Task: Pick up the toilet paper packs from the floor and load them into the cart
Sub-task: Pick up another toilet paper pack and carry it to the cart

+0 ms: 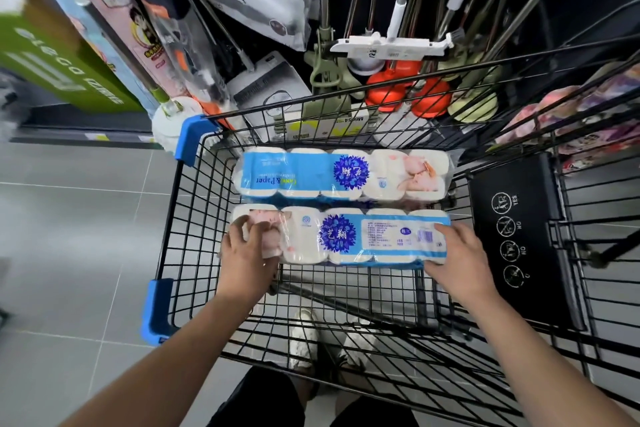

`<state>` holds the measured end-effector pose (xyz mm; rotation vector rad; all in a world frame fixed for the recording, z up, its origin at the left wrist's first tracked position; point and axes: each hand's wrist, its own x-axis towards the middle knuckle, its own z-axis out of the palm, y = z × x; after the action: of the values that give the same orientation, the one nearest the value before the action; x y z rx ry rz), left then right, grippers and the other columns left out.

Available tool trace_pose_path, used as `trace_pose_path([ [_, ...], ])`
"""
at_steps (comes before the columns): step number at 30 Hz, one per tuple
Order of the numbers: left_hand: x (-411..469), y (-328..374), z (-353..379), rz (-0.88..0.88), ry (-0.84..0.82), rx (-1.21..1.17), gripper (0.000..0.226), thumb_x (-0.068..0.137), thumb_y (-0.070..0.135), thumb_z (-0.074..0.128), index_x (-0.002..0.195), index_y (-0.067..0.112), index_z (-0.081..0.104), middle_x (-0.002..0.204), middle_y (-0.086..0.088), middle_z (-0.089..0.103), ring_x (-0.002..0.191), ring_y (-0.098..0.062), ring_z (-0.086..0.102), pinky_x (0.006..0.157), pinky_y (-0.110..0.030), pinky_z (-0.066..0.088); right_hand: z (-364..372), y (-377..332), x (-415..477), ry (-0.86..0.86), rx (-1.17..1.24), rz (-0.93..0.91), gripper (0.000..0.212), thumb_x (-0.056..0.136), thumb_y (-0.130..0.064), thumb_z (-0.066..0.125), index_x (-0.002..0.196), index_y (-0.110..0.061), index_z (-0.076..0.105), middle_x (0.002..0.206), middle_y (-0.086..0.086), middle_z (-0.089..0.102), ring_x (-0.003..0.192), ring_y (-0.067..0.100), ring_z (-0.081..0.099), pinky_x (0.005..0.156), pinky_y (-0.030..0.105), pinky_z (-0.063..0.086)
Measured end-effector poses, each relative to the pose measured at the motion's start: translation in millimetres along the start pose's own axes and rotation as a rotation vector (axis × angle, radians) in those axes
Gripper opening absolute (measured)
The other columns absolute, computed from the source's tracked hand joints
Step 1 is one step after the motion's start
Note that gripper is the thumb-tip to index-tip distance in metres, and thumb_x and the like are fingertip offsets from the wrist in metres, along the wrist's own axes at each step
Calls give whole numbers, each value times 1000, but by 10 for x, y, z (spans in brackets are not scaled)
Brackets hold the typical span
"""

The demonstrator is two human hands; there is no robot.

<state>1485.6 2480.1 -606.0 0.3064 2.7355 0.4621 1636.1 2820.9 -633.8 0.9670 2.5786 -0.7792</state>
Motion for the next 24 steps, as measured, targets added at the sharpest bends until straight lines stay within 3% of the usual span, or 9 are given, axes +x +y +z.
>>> trace_pose_path([
  [4,0,-2,-50,-23,-36,49,71,76,32,87,136,14,54,149,-18,40,134,-45,39,106,-64,42,-46,-89,-32,-11,-47,-10,79,77,-28,84,146,-14,50,156,9,36,139,31,40,116,43,37],
  [9,-22,94,-197,-47,-74,87,81,80,40,83,147,18,44,155,-16,35,143,-41,30,114,-59,37,-203,-325,-123,-21,-25,-35,73,81,-32,80,146,-18,50,158,8,36,142,31,38,119,45,33],
  [12,-2,208,-398,1,-40,58,71,85,39,78,145,21,45,157,-14,34,143,-38,30,119,-53,33,-416,-579,-194,30,29,-105,70,83,-30,79,146,-22,50,156,5,38,141,29,39,119,42,34],
  [24,78,1034,-2336,347,324,-133,68,84,33,81,143,16,52,151,-13,42,140,-35,36,118,-45,31,-1978,-2269,-600,248,52,-612,65,90,-38,73,148,-24,48,153,-5,43,144,16,36,122,38,29],
])
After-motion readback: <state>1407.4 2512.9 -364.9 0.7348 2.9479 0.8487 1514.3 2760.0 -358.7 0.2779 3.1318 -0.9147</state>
